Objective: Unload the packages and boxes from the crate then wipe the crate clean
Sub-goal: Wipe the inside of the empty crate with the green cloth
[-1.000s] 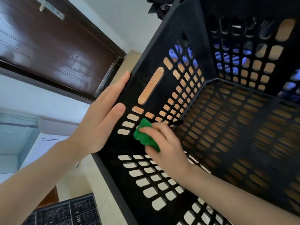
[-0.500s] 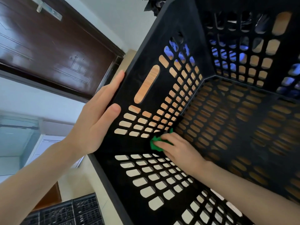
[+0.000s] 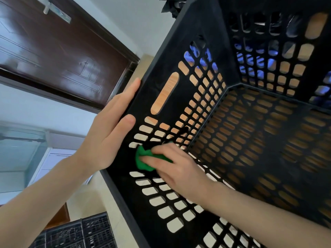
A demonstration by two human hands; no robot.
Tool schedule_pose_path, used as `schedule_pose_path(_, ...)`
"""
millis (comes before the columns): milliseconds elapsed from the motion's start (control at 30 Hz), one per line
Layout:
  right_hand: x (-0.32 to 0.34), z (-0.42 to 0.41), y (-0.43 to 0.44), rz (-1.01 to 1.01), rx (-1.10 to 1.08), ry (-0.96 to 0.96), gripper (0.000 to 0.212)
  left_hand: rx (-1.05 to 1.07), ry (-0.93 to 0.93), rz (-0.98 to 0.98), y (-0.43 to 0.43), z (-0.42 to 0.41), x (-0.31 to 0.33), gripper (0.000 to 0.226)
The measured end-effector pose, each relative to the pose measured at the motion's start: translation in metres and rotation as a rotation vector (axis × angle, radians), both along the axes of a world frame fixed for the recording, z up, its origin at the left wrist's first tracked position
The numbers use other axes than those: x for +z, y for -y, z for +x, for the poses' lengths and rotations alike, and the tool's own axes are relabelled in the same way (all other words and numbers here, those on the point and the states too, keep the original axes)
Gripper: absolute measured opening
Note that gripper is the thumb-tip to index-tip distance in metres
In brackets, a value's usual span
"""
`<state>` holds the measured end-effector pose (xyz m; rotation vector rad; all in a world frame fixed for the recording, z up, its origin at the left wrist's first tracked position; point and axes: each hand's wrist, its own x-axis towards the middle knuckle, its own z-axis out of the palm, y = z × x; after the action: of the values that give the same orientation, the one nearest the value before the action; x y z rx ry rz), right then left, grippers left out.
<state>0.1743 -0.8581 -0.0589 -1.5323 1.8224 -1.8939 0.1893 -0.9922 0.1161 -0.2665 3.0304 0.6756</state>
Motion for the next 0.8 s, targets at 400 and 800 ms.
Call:
schedule_pose_path(400, 0.039, 0.008, 0.003, -0.127, -0.036, 0.124, 0.034, -0.001, 0.001, 0.003, 0.0, 0.0, -0.001, 0.059)
schedule_pose_path(800, -0.078, -0.008, -0.014, 0.341, -0.057, -0.011, 0.048, 0.034, 0.023, -0.003, 0.0, 0.0, 0.0, 0.061)
